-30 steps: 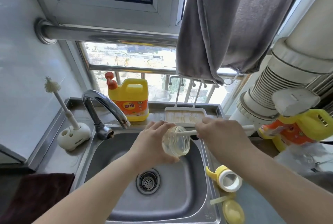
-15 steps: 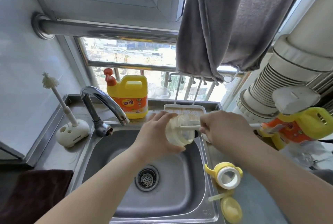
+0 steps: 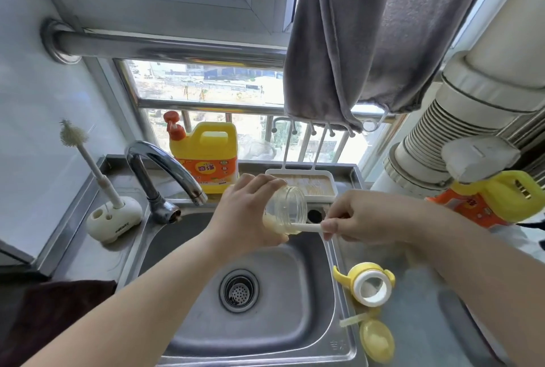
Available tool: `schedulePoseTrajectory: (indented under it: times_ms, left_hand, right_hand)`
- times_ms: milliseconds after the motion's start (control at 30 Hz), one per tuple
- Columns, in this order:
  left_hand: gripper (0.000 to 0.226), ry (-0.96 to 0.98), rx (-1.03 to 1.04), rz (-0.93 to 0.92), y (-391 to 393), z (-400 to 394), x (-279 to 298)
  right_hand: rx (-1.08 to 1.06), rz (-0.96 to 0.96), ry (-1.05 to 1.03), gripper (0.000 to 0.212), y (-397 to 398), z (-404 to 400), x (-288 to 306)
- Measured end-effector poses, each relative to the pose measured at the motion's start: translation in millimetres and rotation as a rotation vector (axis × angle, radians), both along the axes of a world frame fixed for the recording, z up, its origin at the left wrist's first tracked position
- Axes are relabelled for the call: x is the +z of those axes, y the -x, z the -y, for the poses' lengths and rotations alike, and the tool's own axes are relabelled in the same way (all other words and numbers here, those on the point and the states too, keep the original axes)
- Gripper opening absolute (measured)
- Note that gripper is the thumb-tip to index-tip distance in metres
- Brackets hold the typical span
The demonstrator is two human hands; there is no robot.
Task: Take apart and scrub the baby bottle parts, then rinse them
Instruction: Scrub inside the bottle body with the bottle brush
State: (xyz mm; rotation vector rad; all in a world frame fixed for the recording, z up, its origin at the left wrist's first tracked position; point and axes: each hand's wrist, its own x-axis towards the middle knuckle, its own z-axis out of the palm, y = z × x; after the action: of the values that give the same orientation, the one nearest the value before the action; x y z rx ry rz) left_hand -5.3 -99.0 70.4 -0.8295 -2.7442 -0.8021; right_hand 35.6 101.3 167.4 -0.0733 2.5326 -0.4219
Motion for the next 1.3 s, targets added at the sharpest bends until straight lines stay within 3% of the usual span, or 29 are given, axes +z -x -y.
schedulePoseTrajectory:
  times_ms: [67, 133, 200, 367, 633, 800, 1000, 1300]
  left_hand:
    - [0.090, 0.003, -0.027, 0.053, -1.1, -1.6, 3.7]
    - [0.091, -0.040, -0.041, 0.151, -0.2, -2.4, 7.5]
    - [0.090, -0.082, -0.045, 0.199, 1.9, 0.2, 9.7]
    - [0.094, -0.041, -0.056, 0.166, -2.6, -2.0, 12.4]
    - [0.091, -0.035, -0.001, 0.164, 3.4, 4.9, 25.9]
    - [0.093, 0.021, -0.026, 0.147, -1.3, 4.6, 22.2]
    - [0.092, 0.017, -0.036, 0.097, -2.9, -12.1, 25.2]
    - [0.091, 0.080, -0.009, 0.059, 3.4, -13.3, 25.2]
  right_hand:
    - [0.052, -0.173, -0.165, 0.020, 2.8, -3.1, -1.3]
    - [0.109, -0.473, -0.400, 0.021, 3.9, -3.4, -2.7]
    - [0.136, -0.634, -0.459, 0.023, 2.1, -3.4, -4.5]
    - [0.150, -0.525, -0.356, 0.027, -5.6, 9.8, -25.2]
    - [0.109, -0.601, -0.449, 0.019, -10.9, 6.8, -7.8]
    - [0.006, -0.298, -0.348, 0.024, -7.4, 13.1, -3.9]
    - [0.085, -0.480, -0.500, 0.021, -4.0, 17.6, -5.6]
    - [0.060, -0.405, -0.484, 0.025, -2.4, 8.1, 7.6]
